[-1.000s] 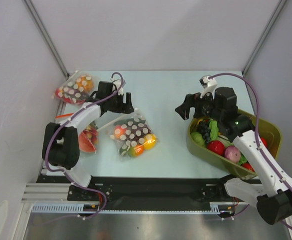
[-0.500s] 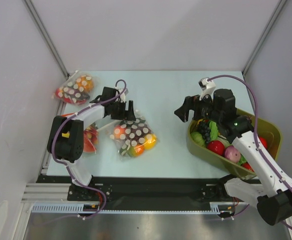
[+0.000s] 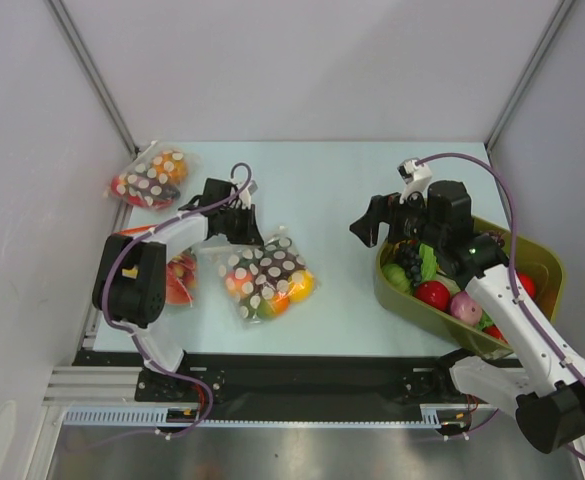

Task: Open the zip-top bag and remove the fake food

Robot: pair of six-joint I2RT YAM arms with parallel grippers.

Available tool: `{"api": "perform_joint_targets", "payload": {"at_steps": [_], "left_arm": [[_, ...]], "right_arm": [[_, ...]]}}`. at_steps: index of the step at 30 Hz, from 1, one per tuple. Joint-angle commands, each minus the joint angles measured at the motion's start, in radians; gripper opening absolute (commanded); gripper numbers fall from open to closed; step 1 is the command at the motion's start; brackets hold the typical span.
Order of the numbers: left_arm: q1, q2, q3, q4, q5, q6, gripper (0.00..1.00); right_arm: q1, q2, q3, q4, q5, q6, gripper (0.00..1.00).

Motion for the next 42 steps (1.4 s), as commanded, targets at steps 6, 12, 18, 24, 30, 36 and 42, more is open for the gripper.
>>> {"api": "perform_joint_targets", "payload": {"at_steps": [6,12,18,24,30,36,42], "left_arm": [[-0.028,-0.282,-0.025,0.032,0.066,-0.003,0.00],[-0.102,-0.462,-0.017,0.010,0.095,0.063,0.00],[-0.224,-0.550,-0.042,-0.007,0.034,0.121,0.00],[-0.287,-0.593,-0.068,0.002,-0.035,0.127,0.00],[-0.303,-0.593,-0.071,-0.027,-0.115,0.135,0.01],[-0.339,-0.609,-0.085,-0.011,-0.153,0.137,0.00],[-0.352,-0.639,-0.106,0.002,-0.142,0.129,0.00]], "right_arm": [[0.034,0.024,0.039,0.066,-0.080,-0.061,0.99],[0.066,0.108,0.030,0.216,-0.309,-0.070,0.96],[0.081,0.177,0.009,0.372,-0.394,-0.064,0.93],[0.083,0.266,-0.025,0.472,-0.414,-0.081,0.84],[0.083,0.308,-0.053,0.481,-0.452,-0.075,0.65],[0.063,0.320,-0.082,0.491,-0.472,-0.067,0.62],[0.040,0.377,-0.099,0.569,-0.526,-0.043,0.70]]}}
